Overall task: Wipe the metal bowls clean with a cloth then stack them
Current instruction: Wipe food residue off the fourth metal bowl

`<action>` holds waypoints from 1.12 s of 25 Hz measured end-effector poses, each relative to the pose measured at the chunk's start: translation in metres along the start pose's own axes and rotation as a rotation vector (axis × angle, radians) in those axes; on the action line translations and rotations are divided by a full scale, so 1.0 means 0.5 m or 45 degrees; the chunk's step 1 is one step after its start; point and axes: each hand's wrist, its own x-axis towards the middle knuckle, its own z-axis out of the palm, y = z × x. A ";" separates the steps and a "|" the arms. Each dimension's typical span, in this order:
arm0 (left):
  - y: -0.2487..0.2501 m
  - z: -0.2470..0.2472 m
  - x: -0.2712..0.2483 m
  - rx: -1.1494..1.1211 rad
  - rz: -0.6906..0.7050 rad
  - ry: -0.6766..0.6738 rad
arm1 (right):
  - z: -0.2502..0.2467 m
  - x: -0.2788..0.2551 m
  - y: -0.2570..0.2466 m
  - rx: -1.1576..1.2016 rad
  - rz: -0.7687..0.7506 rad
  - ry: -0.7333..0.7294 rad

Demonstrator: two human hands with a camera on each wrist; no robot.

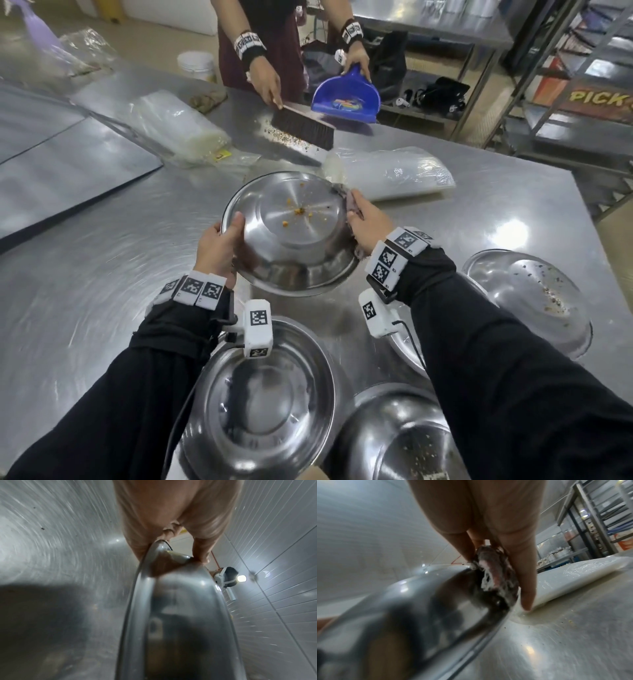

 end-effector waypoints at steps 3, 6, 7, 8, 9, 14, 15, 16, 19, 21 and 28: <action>0.009 0.023 -0.037 0.041 0.026 -0.080 | -0.033 -0.056 0.002 0.073 0.036 0.169; 0.012 0.075 -0.103 0.091 0.077 -0.192 | -0.083 -0.129 0.029 0.063 0.108 0.337; 0.014 0.100 -0.133 0.105 0.089 -0.249 | -0.105 -0.158 0.043 0.068 0.129 0.394; 0.014 0.126 -0.164 0.117 0.096 -0.302 | -0.127 -0.190 0.058 0.094 0.140 0.456; 0.012 0.153 -0.198 0.126 0.102 -0.349 | -0.153 -0.226 0.075 0.128 0.151 0.515; -0.030 0.286 -0.395 0.165 0.087 -0.578 | -0.286 -0.427 0.189 0.150 0.227 0.764; -0.042 0.315 -0.446 0.165 0.070 -0.630 | -0.313 -0.477 0.218 0.154 0.254 0.809; -0.059 0.342 -0.496 0.164 0.049 -0.681 | -0.339 -0.529 0.246 0.154 0.286 0.850; -0.115 0.412 -0.641 0.219 -0.003 -0.763 | -0.404 -0.680 0.331 0.140 0.382 0.935; -0.168 0.460 -0.740 0.295 -0.053 -0.808 | -0.444 -0.792 0.396 0.090 0.460 0.992; -0.334 0.557 -1.024 0.447 -0.201 -0.948 | -0.505 -1.097 0.591 -0.231 0.648 1.133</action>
